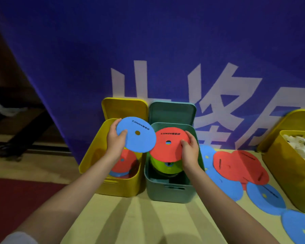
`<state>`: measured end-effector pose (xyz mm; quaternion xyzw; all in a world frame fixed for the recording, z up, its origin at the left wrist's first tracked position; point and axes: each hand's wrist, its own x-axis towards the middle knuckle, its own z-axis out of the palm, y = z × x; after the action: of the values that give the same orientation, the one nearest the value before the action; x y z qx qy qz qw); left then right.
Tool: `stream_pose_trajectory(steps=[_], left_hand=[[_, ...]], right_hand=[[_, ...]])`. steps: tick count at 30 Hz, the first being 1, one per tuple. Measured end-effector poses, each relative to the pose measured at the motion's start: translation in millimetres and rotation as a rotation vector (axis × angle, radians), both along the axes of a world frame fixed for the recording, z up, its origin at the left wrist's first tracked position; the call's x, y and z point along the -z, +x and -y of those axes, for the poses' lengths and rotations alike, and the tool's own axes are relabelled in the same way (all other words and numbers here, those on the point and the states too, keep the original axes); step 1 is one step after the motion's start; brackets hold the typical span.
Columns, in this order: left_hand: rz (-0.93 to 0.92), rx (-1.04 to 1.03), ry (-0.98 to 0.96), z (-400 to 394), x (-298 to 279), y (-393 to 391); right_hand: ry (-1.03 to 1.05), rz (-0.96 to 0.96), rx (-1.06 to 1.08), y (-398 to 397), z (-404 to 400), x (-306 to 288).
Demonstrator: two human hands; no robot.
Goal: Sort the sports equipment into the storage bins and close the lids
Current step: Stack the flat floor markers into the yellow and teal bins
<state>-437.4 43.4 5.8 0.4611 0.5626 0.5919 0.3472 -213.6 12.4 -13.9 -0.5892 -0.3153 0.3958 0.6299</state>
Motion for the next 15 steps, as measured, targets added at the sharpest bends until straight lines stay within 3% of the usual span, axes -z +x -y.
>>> stream_pose_trajectory(steps=[7,11,15], left_hand=[[-0.277,-0.105,-0.232,-28.1,37.3,-103.6],[-0.413,-0.005,-0.446,-47.7,65.4,-123.0],[-0.461,0.095,-0.51,-73.2,84.7,-107.7]], right_hand=[[-0.068,0.098,-0.031,-62.8,-13.2,20.9],[-0.121,0.133,-0.022,-78.3,-28.7,34.8],[-0.142,0.17,-0.001,-84.1,-46.9,43.0]])
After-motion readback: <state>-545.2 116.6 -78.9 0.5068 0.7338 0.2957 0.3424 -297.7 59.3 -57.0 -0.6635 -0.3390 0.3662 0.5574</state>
